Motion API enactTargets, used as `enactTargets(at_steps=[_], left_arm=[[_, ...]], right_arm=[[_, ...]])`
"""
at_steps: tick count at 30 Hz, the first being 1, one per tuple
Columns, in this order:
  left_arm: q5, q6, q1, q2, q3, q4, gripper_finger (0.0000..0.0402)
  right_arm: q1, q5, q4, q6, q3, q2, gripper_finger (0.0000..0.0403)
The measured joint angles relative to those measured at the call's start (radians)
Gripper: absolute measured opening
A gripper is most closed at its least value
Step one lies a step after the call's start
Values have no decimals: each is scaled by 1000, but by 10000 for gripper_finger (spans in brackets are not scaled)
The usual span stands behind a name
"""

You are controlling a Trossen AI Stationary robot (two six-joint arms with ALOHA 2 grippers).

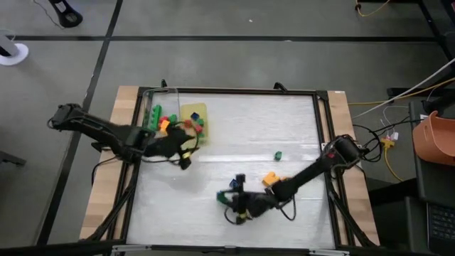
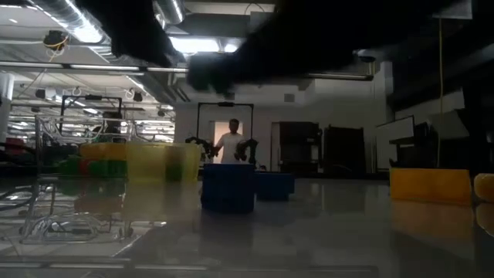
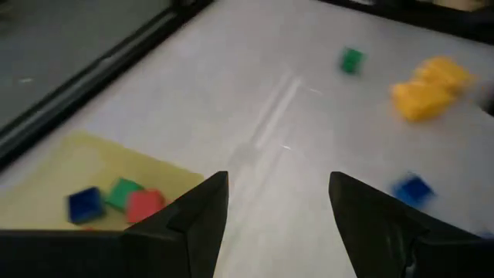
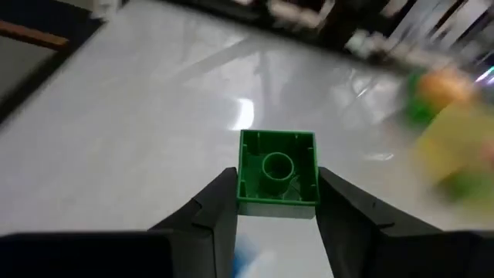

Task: Sort blocks by size
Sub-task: Put the small green game piece into the yellow bin

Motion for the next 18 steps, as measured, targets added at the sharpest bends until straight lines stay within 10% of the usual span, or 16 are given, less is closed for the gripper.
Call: enactTargets(at_steps=[6, 18], left_arm=[[-2, -110, -187, -42, 0, -56, 211], [-174, -252, -411, -34, 0, -53, 211]], right_arm=[[-173, -46, 0, -265, 97, -6, 149], [-621, -446, 26, -271, 145, 1, 150]])
